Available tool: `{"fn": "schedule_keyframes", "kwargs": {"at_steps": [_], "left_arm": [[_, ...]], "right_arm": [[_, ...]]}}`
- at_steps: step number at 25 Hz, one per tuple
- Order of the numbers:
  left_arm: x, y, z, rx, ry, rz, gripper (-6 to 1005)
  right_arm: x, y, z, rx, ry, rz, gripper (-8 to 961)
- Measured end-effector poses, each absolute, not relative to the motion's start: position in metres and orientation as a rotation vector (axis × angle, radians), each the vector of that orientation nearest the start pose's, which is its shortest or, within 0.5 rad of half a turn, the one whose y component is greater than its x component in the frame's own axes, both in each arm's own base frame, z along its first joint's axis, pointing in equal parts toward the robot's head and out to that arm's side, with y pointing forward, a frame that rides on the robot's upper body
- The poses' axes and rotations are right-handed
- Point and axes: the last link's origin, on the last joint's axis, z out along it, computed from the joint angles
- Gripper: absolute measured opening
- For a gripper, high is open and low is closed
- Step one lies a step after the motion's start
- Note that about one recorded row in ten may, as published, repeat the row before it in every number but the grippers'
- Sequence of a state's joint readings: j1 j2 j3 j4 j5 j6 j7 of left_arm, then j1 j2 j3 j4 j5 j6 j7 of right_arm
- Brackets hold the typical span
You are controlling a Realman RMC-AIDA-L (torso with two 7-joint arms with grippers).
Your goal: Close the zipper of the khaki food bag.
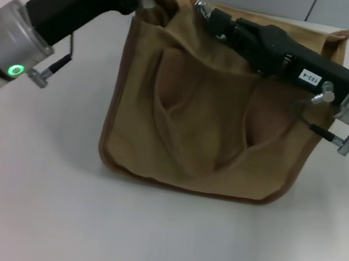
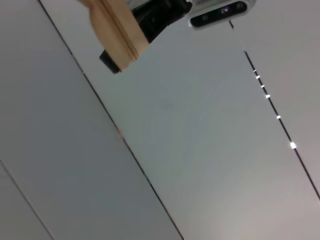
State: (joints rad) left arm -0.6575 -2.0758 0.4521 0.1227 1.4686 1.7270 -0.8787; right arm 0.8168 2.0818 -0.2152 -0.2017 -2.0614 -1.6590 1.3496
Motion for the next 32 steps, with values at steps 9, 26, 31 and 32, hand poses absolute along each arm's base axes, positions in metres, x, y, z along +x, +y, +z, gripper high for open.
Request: {"fn": "schedule_keyframes", "kwargs": {"at_steps": [9,26,31,32], "left_arm": [[-0.226,0.337,0.014,-2.035,-0.382,-1.501,26],[-0.262,0.337,0.036,-1.906,-0.429,-1.362,26],[-0.268,0.335,0.035,-1.897,-0.452,-1.341,26],[-0.268,0.334,0.035,-1.896,-0.454,-1.339,26]], "right_arm": [[0.184,0.353,-0.029,-2.589,0.831,1.399,4],[0.236,0.321,-0.010,-2.475,0.966,1.393,2],[0.249,0.309,0.002,-2.412,0.956,1.447,1],[0.251,0.306,0.005,-2.387,0.953,1.470,1]]}}
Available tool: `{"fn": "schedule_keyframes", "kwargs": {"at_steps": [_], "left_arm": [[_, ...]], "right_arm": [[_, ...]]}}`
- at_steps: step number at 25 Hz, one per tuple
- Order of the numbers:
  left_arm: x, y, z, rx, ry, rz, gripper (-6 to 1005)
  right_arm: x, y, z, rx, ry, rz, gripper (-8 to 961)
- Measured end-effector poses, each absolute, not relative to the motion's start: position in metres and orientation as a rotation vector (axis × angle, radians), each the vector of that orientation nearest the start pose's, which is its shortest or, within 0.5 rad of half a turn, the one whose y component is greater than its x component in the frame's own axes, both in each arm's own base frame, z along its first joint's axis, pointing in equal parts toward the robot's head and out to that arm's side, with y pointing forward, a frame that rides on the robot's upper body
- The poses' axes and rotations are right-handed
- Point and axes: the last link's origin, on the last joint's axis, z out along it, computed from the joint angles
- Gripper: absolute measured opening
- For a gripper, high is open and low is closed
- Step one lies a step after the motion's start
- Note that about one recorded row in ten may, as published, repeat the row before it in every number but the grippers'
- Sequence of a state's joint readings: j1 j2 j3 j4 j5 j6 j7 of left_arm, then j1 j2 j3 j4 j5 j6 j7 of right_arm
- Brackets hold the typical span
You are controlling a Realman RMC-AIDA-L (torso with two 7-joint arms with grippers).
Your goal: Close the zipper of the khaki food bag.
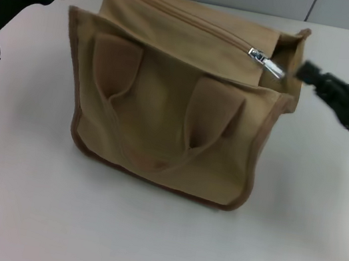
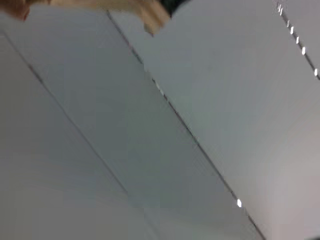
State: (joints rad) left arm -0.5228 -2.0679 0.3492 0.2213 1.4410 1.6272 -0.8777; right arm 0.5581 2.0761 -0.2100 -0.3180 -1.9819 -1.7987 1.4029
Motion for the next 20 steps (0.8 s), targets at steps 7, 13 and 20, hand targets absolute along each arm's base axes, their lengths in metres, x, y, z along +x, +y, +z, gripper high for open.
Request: {"fn": "schedule_keyframes", "kwargs": {"at_steps": [7,13,20], "left_arm": [[-0.279,0.325,0.034,-1.883,-0.444,-1.285,26],[-0.307,0.319,0.041,-1.831,-0.508,-1.154,26],[-0.335,0.290,0.051,-1.818,-0.506,-1.055,184]], "right_arm": [[0.271,0.288,0.024,-2.251,0.890,1.516,10],[0.269,0.288,0.018,-2.283,0.840,1.488,87],[0.259,0.288,0.014,-2.356,0.777,1.501,254]]}}
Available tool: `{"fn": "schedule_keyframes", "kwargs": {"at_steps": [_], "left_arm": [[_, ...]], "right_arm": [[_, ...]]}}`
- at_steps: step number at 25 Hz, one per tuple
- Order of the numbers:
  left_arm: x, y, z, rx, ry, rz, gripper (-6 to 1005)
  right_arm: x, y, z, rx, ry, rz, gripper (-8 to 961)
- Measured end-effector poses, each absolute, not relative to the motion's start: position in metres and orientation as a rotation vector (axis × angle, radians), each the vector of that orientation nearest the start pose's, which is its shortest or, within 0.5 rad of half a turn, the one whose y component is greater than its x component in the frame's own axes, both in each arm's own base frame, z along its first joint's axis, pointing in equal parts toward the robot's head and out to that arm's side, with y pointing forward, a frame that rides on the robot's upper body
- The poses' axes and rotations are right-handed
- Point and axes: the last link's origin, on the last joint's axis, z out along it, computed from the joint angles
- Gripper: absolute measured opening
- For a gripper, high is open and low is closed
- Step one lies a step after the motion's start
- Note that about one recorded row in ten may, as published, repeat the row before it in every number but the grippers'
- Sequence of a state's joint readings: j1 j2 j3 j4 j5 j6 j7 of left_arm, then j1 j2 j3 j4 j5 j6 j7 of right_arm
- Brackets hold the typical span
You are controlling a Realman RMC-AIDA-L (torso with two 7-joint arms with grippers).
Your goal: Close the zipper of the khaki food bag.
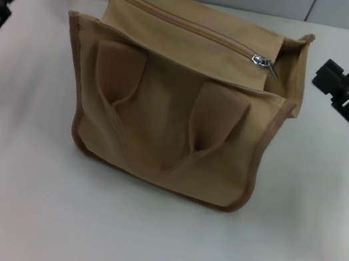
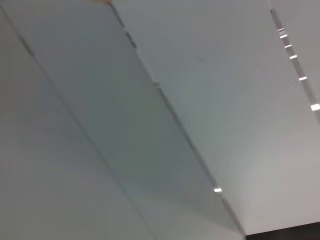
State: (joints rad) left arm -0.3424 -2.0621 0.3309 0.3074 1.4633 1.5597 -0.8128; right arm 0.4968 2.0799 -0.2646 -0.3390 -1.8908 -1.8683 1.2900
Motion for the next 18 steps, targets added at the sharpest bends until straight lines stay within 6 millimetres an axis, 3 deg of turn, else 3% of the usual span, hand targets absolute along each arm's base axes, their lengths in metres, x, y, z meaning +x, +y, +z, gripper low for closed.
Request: {"fn": "schedule_keyframes", "kwargs": {"at_steps": [1,3,10,14,18], "left_arm": [[-0.335,0.285,0.053,-1.851,-0.481,-1.043,215],[-0.334,0.271,0.055,-1.936,-0.418,-1.034,444],[-0.319,0.225,0.076,-2.196,-0.278,-1.196,592],[-0.310,0.213,0.061,-2.388,-0.270,-1.233,610],[-0.303,0.208,0.031,-2.588,-0.287,-1.184,628]], "right_arm": [[0.256,0.287,0.014,-2.373,0.753,1.510,279],[0.251,0.286,0.013,-2.408,0.701,1.518,329],[0.240,0.283,0.011,-2.461,0.496,1.531,463],[0.234,0.275,0.006,-2.514,0.355,1.536,498],[0.234,0.267,-0.001,-2.644,0.314,1.477,583]]}}
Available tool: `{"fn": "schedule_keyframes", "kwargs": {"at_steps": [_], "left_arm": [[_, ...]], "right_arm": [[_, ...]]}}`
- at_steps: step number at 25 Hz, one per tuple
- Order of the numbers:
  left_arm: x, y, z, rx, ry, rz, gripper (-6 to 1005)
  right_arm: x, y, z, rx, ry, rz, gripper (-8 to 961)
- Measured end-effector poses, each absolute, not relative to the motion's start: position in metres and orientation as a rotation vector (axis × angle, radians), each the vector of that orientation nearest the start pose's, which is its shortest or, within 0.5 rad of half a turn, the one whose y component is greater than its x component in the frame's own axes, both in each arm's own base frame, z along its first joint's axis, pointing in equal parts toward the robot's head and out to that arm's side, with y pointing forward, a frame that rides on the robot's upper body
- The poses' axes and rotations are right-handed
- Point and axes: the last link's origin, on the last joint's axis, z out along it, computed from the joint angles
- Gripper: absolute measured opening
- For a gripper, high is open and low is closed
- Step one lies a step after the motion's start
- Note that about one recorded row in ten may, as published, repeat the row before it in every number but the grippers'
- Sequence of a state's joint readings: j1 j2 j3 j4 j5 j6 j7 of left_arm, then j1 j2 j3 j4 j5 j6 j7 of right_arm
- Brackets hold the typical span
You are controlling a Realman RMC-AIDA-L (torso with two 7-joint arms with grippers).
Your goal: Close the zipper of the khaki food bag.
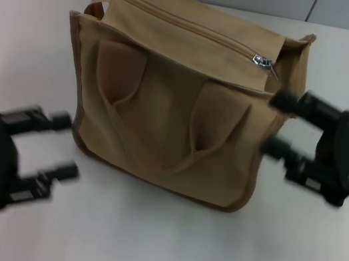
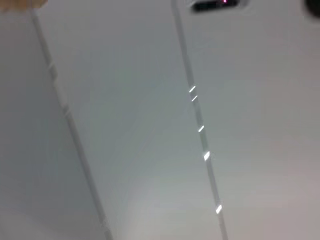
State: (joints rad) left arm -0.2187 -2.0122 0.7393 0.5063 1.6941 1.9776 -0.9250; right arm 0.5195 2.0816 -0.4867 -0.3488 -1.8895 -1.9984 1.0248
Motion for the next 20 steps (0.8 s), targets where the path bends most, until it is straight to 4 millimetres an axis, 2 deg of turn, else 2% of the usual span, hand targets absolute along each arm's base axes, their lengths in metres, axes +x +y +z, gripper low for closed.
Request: {"fn": "schedule_keyframes", "kwargs": {"at_steps": [2,9,13,20], "left_arm": [[-0.300,0.210,0.018,-2.659,-0.297,-1.146,637],[-0.296,0.220,0.005,-2.687,-0.293,-1.087,695],[-0.296,0.222,-0.002,-2.695,-0.272,-1.057,765],[-0.290,0.217,-0.011,-2.817,-0.228,-1.052,766]], "right_arm": [[0.236,0.262,-0.005,-2.705,0.271,1.432,625],[0.243,0.250,-0.020,-2.757,0.142,1.342,731],[0.242,0.251,-0.023,-2.795,0.229,1.330,728],[0.240,0.249,-0.035,-2.973,0.223,1.203,723]]}}
